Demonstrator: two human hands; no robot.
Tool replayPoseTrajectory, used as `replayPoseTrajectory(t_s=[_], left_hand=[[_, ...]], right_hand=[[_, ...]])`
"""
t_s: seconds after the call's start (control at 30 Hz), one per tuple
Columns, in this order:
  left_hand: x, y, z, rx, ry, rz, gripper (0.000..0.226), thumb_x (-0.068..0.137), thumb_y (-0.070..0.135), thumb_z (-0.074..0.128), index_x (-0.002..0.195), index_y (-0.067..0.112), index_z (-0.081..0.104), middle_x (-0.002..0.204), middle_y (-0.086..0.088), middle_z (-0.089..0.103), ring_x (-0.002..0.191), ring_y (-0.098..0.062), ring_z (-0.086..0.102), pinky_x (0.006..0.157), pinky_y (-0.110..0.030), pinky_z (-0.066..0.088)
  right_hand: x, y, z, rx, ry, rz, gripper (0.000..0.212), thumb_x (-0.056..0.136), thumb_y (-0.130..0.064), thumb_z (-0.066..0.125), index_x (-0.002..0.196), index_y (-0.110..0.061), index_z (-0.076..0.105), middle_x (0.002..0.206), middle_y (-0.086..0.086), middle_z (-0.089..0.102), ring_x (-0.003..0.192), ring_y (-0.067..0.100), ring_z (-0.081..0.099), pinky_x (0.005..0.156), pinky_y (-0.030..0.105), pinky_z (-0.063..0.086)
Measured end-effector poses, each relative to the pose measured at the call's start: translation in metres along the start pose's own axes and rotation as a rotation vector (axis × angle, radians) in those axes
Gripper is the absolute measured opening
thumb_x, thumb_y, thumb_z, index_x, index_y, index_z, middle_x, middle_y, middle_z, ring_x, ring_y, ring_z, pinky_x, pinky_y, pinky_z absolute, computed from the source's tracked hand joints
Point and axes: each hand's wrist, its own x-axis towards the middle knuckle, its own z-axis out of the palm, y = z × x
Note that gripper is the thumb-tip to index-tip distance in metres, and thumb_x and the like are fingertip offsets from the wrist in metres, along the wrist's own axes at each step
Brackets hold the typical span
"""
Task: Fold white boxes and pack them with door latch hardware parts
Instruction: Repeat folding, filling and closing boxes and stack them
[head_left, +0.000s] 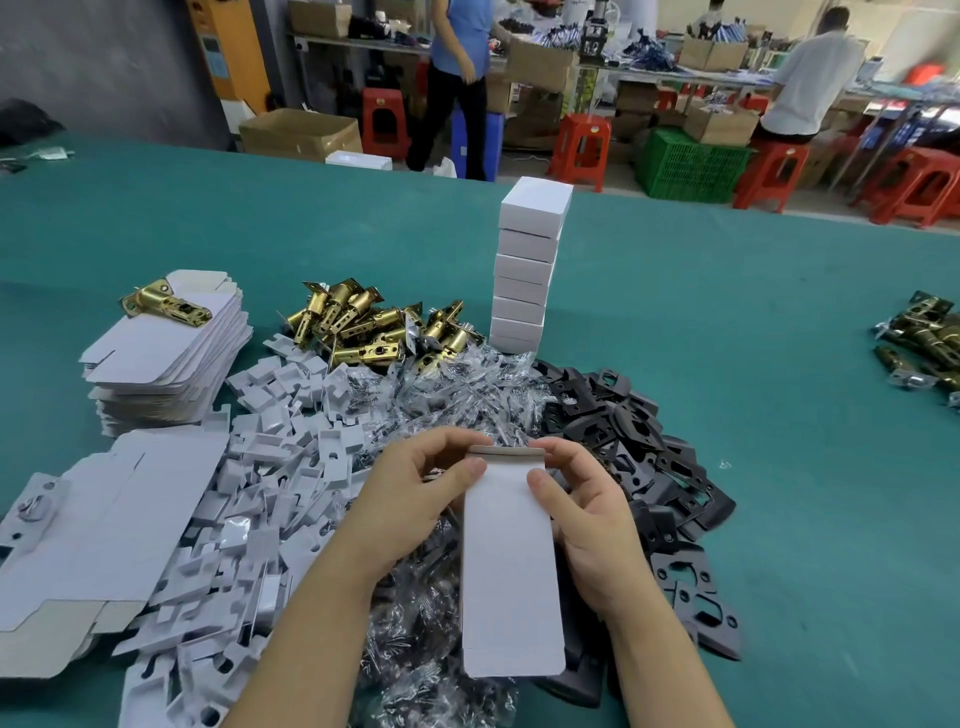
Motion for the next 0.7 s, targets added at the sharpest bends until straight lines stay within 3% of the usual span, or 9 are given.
replayPoseTrajectory(t_s=[0.1,0.17,0.23,0.33,0.43,0.53,0.6,0.7], left_hand=[[-0.0014,0.0029,0.0007,0.014,0.003,-0.021,0.007,0.092,0.035,0.073,0.098,0.033,0.076,0.091,0.004,0.075,0.080,-0.012,0.070,0.066,-0.024,0.056],[-0.0025,0.0047,0.0014,0.008,0.014,-0.041,0.034,0.085,0.061,0.068,0.091,0.028,0.075,0.084,0.000,0.074,0.072,-0.014,0.069,0.062,-0.022,0.053],[-0.0023,0.0057,0.0017,-0.016,0.039,-0.062,0.048,0.080,0.069,0.063,0.083,0.023,0.073,0.076,-0.003,0.072,0.063,-0.013,0.065,0.056,-0.019,0.050],[-0.0016,0.0043,0.0000,-0.005,0.039,-0.071,0.035,0.083,0.057,0.074,0.080,0.022,0.072,0.072,-0.001,0.067,0.064,-0.012,0.059,0.058,-0.023,0.047],[-0.0014,0.0052,-0.0016,0.043,-0.044,-0.098,0.010,0.092,0.037,0.073,0.096,0.030,0.079,0.088,0.006,0.076,0.079,-0.017,0.068,0.070,-0.032,0.053],[-0.0028,0.0064,0.0001,0.096,-0.056,-0.092,0.014,0.095,0.030,0.071,0.101,0.038,0.081,0.097,0.007,0.078,0.094,-0.019,0.072,0.082,-0.038,0.056],[-0.0032,0.0075,0.0014,0.098,-0.009,-0.072,0.016,0.094,0.030,0.072,0.099,0.043,0.080,0.095,0.010,0.078,0.091,-0.017,0.072,0.078,-0.038,0.056],[-0.0037,0.0088,0.0008,0.014,0.130,-0.020,0.017,0.093,0.029,0.071,0.098,0.043,0.080,0.087,0.011,0.078,0.071,-0.004,0.067,0.061,-0.022,0.049]], right_hand=[[-0.0016,-0.0012,0.0009,-0.036,-0.008,-0.013,0.018,0.090,-0.021,0.074,0.106,-0.026,0.072,0.095,-0.004,0.074,0.075,0.018,0.071,0.059,0.029,0.058],[-0.0021,-0.0003,0.0013,-0.067,-0.022,-0.019,0.016,0.094,-0.015,0.073,0.106,-0.026,0.073,0.099,-0.001,0.074,0.077,0.019,0.069,0.059,0.030,0.057],[-0.0024,0.0015,0.0019,-0.097,-0.045,-0.020,0.017,0.094,-0.015,0.072,0.105,-0.028,0.074,0.101,0.000,0.075,0.078,0.019,0.068,0.059,0.031,0.057],[-0.0024,0.0032,0.0033,-0.141,-0.065,-0.040,0.015,0.094,-0.016,0.071,0.099,-0.030,0.074,0.111,-0.003,0.075,0.080,0.019,0.067,0.062,0.036,0.055],[-0.0010,0.0039,0.0018,-0.164,-0.040,-0.057,0.006,0.088,-0.024,0.071,0.089,-0.029,0.073,0.123,-0.009,0.071,0.085,0.017,0.070,0.066,0.036,0.056],[-0.0003,0.0067,0.0010,-0.193,-0.038,-0.071,0.004,0.088,-0.024,0.070,0.088,-0.027,0.072,0.124,-0.012,0.069,0.085,0.016,0.070,0.068,0.038,0.055],[-0.0004,0.0064,0.0020,-0.147,-0.030,-0.082,0.009,0.088,-0.023,0.071,0.095,-0.029,0.070,0.126,-0.015,0.067,0.085,0.014,0.071,0.066,0.035,0.057],[-0.0001,0.0035,0.0006,-0.030,-0.043,-0.013,0.032,0.087,-0.029,0.074,0.115,-0.041,0.063,0.130,-0.014,0.067,0.098,0.017,0.074,0.071,0.034,0.060]])
